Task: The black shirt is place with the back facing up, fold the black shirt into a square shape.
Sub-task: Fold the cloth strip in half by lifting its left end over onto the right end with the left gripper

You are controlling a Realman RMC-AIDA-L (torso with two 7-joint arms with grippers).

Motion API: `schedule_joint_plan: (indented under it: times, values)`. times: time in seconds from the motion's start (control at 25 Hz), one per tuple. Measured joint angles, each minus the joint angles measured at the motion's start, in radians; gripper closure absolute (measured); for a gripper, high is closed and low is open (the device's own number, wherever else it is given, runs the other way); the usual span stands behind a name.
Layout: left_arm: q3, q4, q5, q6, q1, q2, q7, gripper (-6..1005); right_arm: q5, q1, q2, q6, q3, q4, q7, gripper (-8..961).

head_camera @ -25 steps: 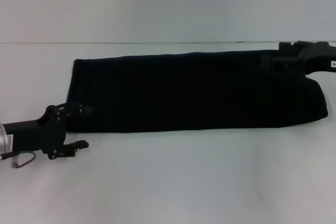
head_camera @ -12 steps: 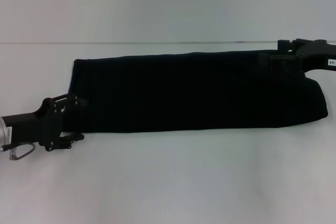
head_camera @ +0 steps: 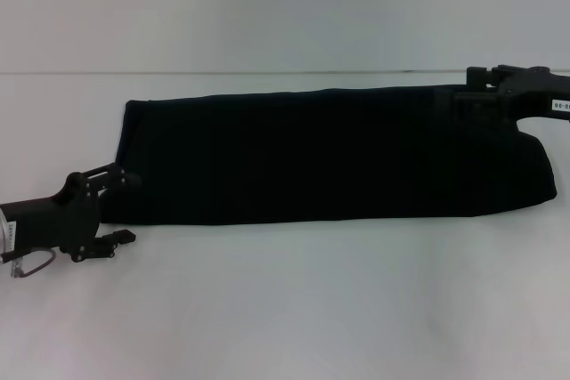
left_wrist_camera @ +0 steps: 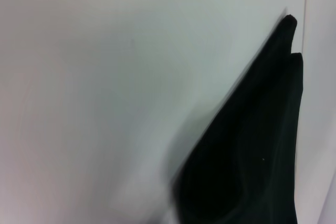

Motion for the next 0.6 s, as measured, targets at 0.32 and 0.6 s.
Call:
schedule_joint_plan:
  times: [0.32, 0.6]
  values:
    - [0.0, -0.006, -0.004, -0.04, 0.004, -0.006, 0.01, 121, 0.001, 0.0, 0.001, 0.0, 0.006, 0.0, 0.001, 42]
    - [0.0, -0.006, -0.012, -0.073, -0.006, -0.008, 0.022, 122, 0.002, 0.0, 0.002, 0.0, 0.009, 0.0, 0.005, 43]
